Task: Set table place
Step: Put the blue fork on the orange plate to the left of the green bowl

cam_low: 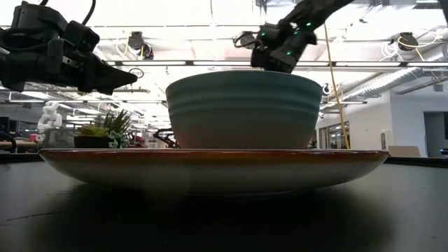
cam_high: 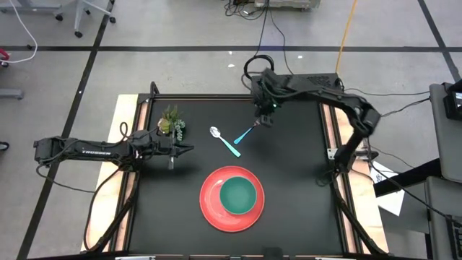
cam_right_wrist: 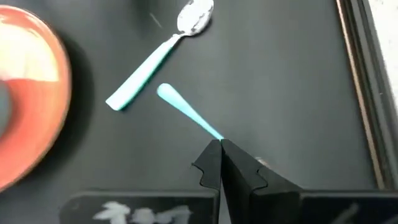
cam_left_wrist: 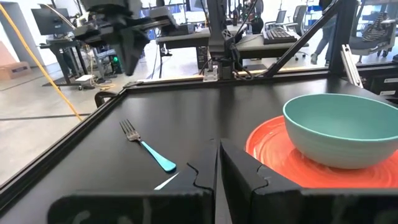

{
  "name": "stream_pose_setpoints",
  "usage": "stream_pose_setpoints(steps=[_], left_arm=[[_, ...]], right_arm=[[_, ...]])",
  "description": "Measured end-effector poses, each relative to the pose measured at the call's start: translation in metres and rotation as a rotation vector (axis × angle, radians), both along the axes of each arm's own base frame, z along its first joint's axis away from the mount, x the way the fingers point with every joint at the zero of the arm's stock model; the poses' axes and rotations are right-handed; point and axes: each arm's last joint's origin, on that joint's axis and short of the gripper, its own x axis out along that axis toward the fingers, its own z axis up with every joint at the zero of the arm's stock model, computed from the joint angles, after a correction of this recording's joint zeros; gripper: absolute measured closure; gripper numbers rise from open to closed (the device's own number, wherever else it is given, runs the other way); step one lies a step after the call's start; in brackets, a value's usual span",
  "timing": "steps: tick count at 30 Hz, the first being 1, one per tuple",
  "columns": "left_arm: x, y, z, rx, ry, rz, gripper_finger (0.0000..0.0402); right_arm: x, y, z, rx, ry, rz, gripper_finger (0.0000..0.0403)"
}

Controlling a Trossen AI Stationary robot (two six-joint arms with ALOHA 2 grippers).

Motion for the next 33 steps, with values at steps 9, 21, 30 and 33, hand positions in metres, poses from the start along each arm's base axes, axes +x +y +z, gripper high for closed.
stream_pose_setpoints(steps=[9, 21, 30, 33], left_arm=[[0.0, 0.0, -0.001, -0.002, 0.007, 0.0, 0.0376], [0.0, 0.0, -0.002, 0.001, 0.022, 0.0, 0.0376], [0.0, 0.0, -0.003, 0.01, 0.034, 0.0, 0.0376], [0.0, 0.0, -0.004, 0.02, 0.042, 0.0, 0.0376]], right_arm=[[0.011, -0.018, -0.009, -0.152, 0.066, 0.344, 0.0403], [0.025, -0.025, -0.001, -0.324, -0.016, 0.312, 0.0403], [0.028, -0.037, -0.019, -0.33, 0.002, 0.359, 0.0403], [0.025, -0.053, -0.043, -0.278, 0.055, 0.334, 0.0403]])
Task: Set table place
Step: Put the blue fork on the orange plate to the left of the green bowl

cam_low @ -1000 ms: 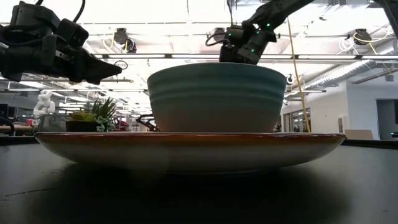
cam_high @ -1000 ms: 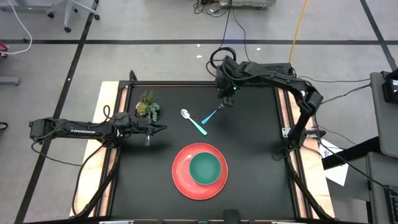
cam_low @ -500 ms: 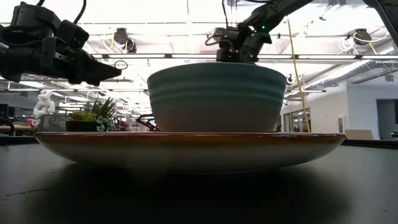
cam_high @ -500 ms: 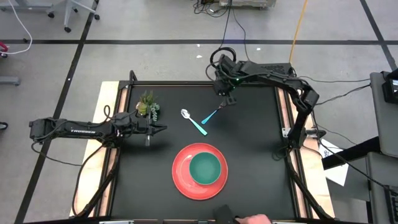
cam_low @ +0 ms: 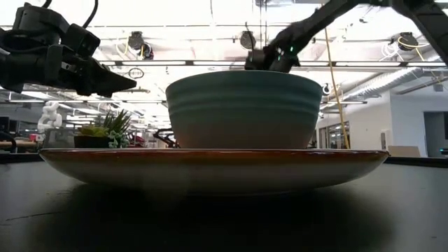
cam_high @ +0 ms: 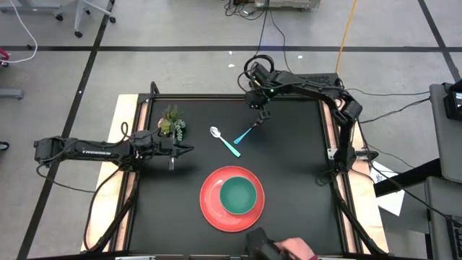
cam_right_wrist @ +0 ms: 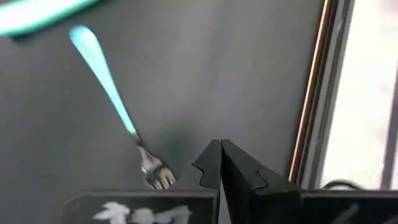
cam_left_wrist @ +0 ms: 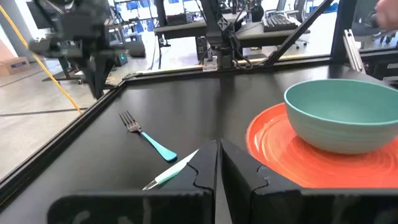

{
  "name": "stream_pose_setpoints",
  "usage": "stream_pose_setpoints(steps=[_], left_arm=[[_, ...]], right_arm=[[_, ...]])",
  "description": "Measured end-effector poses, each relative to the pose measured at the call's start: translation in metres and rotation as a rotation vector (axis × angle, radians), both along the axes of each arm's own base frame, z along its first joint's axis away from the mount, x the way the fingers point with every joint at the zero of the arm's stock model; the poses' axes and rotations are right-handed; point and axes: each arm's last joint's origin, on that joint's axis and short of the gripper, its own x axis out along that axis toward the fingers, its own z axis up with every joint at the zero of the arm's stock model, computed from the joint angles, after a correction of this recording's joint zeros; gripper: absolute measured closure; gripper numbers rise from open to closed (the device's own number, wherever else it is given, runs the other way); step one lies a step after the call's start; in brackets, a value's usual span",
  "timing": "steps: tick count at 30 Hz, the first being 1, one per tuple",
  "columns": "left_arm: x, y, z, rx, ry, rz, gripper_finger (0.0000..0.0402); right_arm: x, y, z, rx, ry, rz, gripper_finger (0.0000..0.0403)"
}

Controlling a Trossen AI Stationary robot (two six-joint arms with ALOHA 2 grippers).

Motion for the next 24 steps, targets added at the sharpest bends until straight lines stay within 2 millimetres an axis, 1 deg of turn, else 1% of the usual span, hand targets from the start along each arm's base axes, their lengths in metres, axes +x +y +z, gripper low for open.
stream_pose_setpoints(steps=[3, 5, 10, 13, 17, 19, 21, 24], left_arm=[[0.0, 0.0, 0.0, 0.003, 0.004, 0.001, 0.0376], [0.0, 0.0, -0.001, 0.004, 0.007, 0.007, 0.0376], [0.0, 0.0, -0.002, 0.009, 0.018, 0.007, 0.0376], [0.0, 0.0, -0.002, 0.002, 0.024, 0.008, 0.0376], [-0.001, 0.0, -0.005, -0.032, 0.048, 0.011, 0.0376], [-0.001, 0.0, -0.005, -0.046, 0.053, 0.012, 0.0376], [-0.001, 0.0, -0.005, -0.06, 0.054, 0.014, 0.0376], [-0.001, 0.0, -0.005, -0.065, 0.044, 0.015, 0.0376]], right_arm=[[-0.002, -0.009, -0.016, 0.032, 0.038, -0.014, 0.0403], [-0.004, -0.01, -0.02, 0.042, 0.058, -0.006, 0.0403], [-0.003, -0.01, -0.018, 0.04, 0.045, -0.025, 0.0403], [0.0, -0.01, -0.017, 0.001, 0.045, -0.032, 0.0403], [0.001, -0.009, -0.018, -0.042, 0.113, -0.187, 0.0403], [0.001, -0.005, -0.019, -0.028, 0.135, -0.217, 0.0403], [0.004, -0.001, -0.019, -0.026, 0.137, -0.201, 0.0403], [0.006, 0.005, -0.02, -0.075, 0.164, -0.05, 0.0403]])
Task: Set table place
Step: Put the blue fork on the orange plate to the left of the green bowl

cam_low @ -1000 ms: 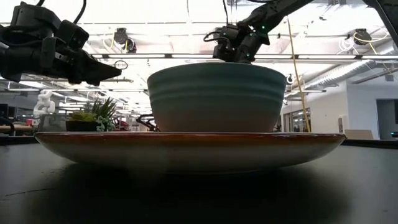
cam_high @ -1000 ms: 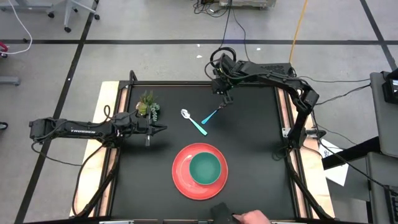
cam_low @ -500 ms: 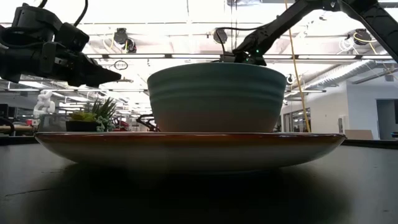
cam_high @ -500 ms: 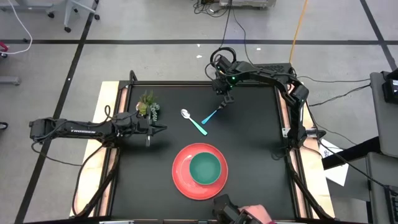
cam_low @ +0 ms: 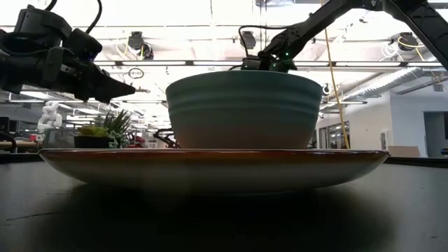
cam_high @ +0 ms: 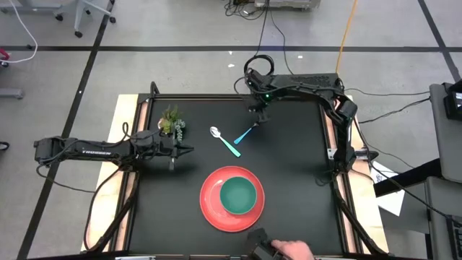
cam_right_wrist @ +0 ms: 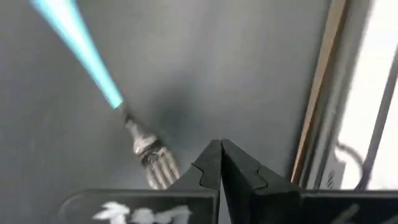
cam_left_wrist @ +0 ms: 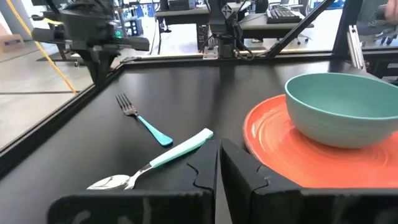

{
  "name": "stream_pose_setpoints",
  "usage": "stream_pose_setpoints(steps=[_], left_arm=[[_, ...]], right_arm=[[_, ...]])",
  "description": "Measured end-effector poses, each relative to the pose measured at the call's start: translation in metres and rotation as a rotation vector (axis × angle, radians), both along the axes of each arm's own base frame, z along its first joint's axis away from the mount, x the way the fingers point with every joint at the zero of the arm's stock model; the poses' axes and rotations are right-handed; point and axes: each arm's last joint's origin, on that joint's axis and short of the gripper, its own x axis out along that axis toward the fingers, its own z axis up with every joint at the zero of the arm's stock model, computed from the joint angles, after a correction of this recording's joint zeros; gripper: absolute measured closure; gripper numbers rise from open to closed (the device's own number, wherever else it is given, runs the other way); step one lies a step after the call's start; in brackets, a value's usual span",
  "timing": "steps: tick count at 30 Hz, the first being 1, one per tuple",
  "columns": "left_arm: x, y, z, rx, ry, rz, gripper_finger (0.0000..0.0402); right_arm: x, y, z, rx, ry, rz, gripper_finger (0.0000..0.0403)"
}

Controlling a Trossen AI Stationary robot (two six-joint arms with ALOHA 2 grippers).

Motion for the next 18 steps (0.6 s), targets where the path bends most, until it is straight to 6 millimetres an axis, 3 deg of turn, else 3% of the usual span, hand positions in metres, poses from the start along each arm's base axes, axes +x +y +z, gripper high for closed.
stream_pose_setpoints(steps=[7, 18], left_arm=[[0.0, 0.0, 0.001, -0.001, -0.006, 0.0, 0.0376], [0.0, 0.0, 0.0, -0.001, 0.0, 0.0, 0.0376]], right_arm=[[-0.002, 0.01, -0.002, -0.036, 0.09, 0.276, 0.0378], [0.002, 0.022, 0.0, 0.023, 0.063, 0.326, 0.0236]])
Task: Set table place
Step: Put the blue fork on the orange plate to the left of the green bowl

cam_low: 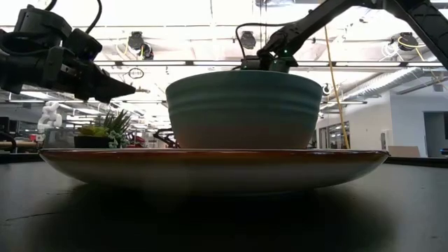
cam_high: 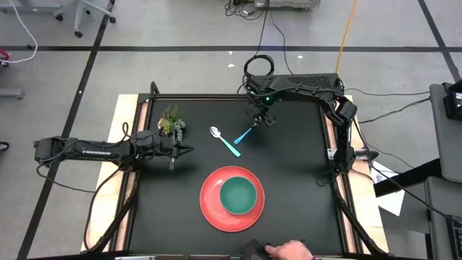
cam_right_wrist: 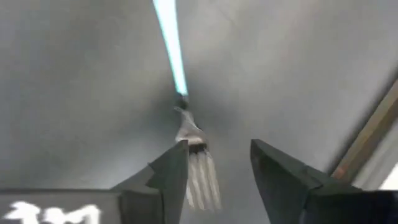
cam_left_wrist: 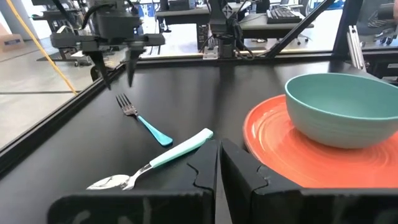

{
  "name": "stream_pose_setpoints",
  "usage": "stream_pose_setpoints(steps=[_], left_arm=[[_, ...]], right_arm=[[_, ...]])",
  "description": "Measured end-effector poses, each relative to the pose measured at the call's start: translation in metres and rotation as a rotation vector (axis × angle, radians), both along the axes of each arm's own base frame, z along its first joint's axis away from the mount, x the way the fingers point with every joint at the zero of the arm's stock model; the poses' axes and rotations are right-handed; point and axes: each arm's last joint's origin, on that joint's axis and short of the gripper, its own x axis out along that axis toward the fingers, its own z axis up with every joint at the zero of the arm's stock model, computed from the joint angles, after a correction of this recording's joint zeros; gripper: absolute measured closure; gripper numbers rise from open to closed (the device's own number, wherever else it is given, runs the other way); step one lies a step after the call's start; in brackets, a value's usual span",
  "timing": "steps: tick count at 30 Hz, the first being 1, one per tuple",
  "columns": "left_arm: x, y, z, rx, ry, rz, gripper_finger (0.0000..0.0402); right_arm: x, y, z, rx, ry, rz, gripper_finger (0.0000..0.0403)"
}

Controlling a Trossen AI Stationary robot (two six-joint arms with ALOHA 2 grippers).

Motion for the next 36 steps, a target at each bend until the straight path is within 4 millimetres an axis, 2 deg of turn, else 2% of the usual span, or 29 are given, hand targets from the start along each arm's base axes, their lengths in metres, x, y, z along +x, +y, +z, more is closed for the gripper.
stream_pose_setpoints(steps=[3, 8, 17, 25, 36], left_arm=[[0.0, 0.0, -0.001, -0.003, 0.014, 0.0, 0.0376], [0.0, 0.0, -0.002, -0.005, 0.022, 0.0, 0.0376], [0.0, 0.0, -0.002, -0.005, 0.021, 0.0, 0.0376], [0.0, 0.0, -0.002, -0.017, 0.02, 0.001, 0.0376], [0.0, 0.0, -0.002, -0.017, 0.018, 0.001, 0.0376]], right_arm=[[0.002, 0.008, 0.0, 0.051, -0.003, 0.039, 0.0224], [0.006, 0.016, 0.0, 0.092, -0.019, 0.081, 0.0232], [0.011, 0.02, 0.0, 0.09, -0.064, 0.11, 0.0238], [0.008, 0.024, -0.022, 0.105, -0.075, 0.126, 0.0238], [0.008, 0.024, -0.033, 0.089, -0.105, 0.111, 0.0238]])
